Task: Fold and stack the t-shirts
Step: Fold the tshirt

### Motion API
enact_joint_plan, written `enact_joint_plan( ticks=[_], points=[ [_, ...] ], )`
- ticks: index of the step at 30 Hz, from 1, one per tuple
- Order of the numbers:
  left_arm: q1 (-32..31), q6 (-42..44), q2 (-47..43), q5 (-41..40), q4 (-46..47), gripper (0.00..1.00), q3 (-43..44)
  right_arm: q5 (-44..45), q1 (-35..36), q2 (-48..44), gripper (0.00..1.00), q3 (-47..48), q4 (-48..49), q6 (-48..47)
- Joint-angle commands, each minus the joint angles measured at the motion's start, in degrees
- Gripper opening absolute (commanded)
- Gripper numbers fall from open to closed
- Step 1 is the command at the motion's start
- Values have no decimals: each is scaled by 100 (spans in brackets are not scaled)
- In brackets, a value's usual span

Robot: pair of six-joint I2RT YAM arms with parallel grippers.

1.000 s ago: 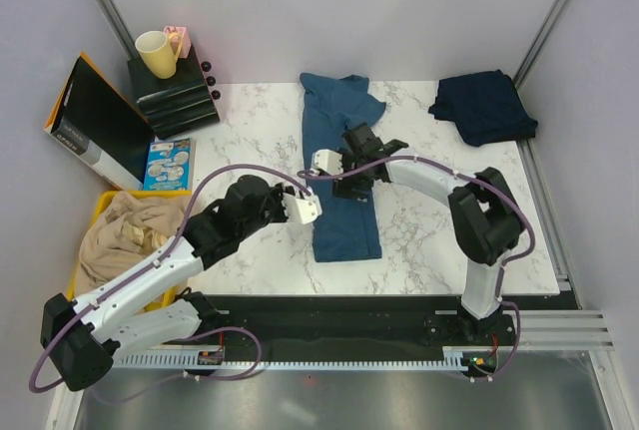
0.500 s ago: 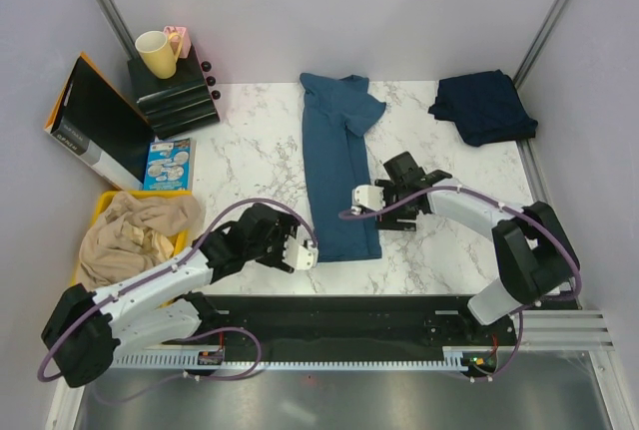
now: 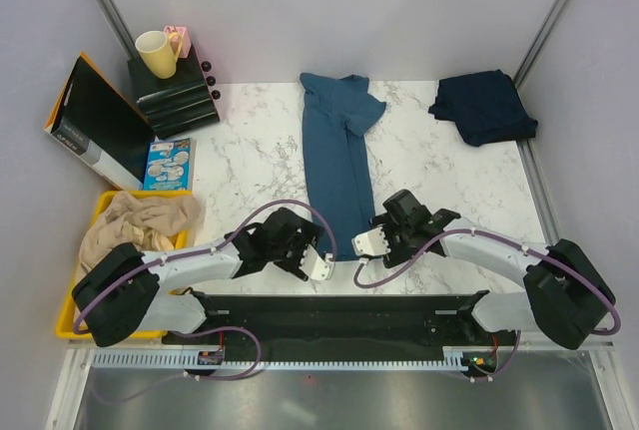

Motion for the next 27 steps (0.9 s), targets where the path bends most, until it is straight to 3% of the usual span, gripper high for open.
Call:
enact_joint_plan(
  ticks=[1,14,20,27],
  points=[
    [-91,255,322,184,858,92,29,-99,295,-254,80,-256,567,-99],
    [-249,598,569,571,1511,92,-261,-126,674,-518,76,-907,1349,-170],
    [-284,-1114,525,114,817,92,476,321,595,-456,77,-441,1184,1497],
    [-267,-3267,-239,-299,-984,92,1154,499,-54,-720,80,-90,657,2870]
  ],
)
